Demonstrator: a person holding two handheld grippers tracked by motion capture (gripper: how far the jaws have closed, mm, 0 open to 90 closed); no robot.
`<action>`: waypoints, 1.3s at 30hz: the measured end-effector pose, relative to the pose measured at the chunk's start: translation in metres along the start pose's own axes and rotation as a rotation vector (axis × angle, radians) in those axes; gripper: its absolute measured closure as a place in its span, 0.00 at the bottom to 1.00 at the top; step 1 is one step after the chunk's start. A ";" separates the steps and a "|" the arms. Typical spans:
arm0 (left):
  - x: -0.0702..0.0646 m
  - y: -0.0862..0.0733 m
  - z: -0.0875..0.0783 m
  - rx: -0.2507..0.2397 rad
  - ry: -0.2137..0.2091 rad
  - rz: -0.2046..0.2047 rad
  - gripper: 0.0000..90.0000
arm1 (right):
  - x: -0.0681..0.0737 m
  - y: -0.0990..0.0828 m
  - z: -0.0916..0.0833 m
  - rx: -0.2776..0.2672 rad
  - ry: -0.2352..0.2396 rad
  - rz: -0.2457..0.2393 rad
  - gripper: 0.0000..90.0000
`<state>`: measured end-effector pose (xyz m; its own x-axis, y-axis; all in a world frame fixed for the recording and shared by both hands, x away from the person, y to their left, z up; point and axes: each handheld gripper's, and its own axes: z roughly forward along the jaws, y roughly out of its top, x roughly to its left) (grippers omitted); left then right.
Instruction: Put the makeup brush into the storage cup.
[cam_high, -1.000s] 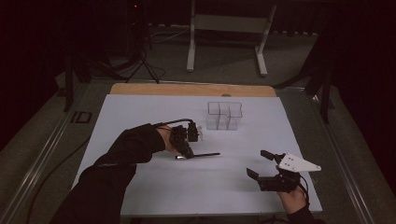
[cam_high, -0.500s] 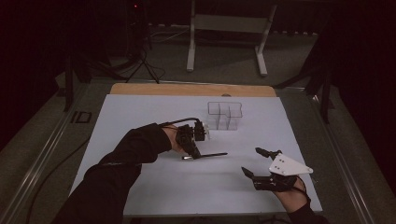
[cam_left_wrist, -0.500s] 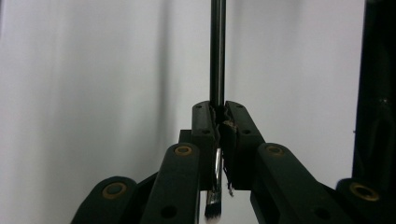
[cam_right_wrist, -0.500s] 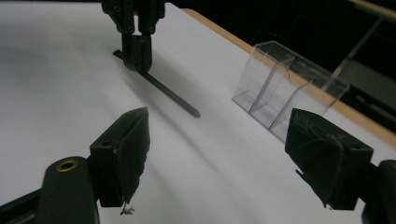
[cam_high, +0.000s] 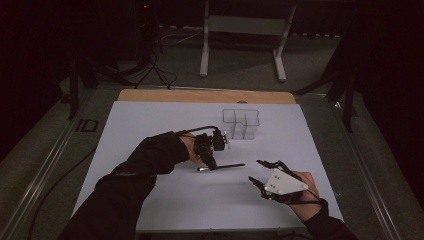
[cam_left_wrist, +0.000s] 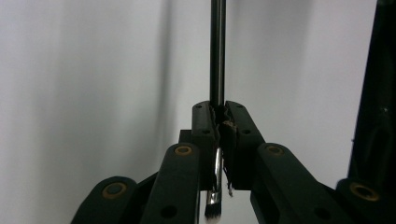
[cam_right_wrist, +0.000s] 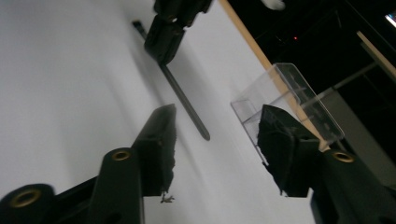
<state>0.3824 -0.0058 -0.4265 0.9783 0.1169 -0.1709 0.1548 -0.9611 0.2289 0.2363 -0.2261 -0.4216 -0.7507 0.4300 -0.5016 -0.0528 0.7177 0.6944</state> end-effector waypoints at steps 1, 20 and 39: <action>0.001 0.001 0.001 0.007 -0.004 -0.011 0.94 | 0.003 0.002 0.003 0.010 0.000 -0.024 0.55; -0.004 0.024 0.011 0.035 -0.021 -0.001 0.94 | 0.039 0.013 0.044 0.138 -0.015 -0.373 0.74; -0.009 0.033 0.010 0.030 -0.031 0.016 0.94 | 0.060 0.014 0.077 0.273 -0.127 -0.611 0.84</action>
<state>0.3770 -0.0412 -0.4274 0.9759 0.0938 -0.1972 0.1342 -0.9700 0.2027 0.2412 -0.1479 -0.4819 -0.5548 -0.0471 -0.8307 -0.2617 0.9576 0.1205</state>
